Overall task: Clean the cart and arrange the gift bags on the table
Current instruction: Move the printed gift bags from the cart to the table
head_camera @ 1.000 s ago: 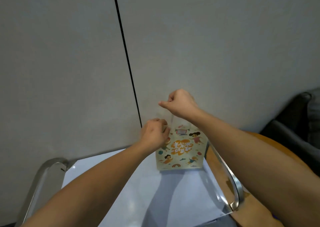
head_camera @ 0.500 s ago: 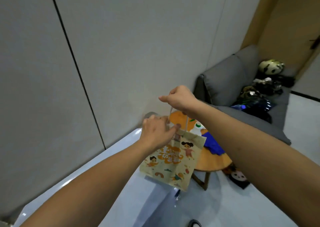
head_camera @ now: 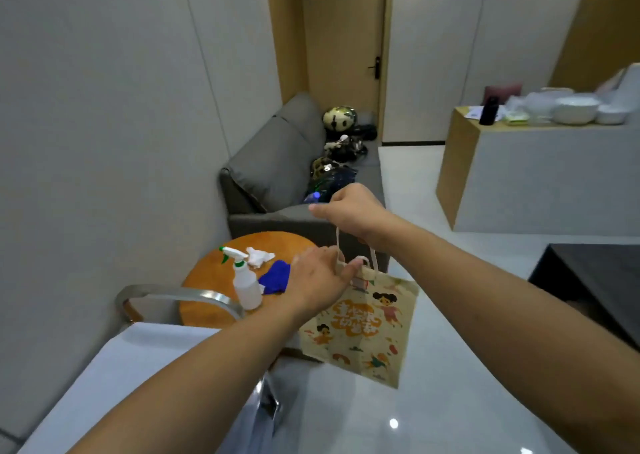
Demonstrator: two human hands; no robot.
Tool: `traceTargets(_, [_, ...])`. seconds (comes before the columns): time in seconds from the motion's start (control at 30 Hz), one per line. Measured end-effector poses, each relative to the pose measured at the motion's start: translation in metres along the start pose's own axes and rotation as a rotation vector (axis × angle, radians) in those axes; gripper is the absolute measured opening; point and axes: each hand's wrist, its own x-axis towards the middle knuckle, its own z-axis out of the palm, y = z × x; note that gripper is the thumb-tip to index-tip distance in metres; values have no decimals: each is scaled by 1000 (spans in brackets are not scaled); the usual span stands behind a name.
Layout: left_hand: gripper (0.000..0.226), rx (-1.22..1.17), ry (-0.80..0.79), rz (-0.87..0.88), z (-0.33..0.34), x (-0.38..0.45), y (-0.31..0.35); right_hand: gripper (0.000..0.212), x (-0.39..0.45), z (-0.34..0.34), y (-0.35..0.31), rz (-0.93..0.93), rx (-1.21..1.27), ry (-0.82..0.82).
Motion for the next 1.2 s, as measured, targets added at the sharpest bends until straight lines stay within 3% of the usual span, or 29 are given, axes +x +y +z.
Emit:
traceTargets(0.2, [70,-40,-116,111,101,39,125,41,-31,-125,104,149,64,114])
traceTargets(0.33, [58,-58,-223,162,163,48,208,39,-53,-191,174,266,90,215])
traceTargets(0.43, [68,-73,-290,227,207,54,266,38,-71,-243,221,357,121,297])
traceTargets(0.57, [60,-74,-362,359,257,54,337,33,-97,-305,281,467,169,435])
traceTargets(0.77, [50,-61,-490,641,324,63,420,34,-135,-373,349,623,182,664])
traceTargets(0.97, [53,-78,-623,870,394,89,494,33,-152,-436,406,786,123,856])
traceTargets(1.2, [59,71,-773,1124,442,117,576,32,-175,-488,450,952,115,1029])
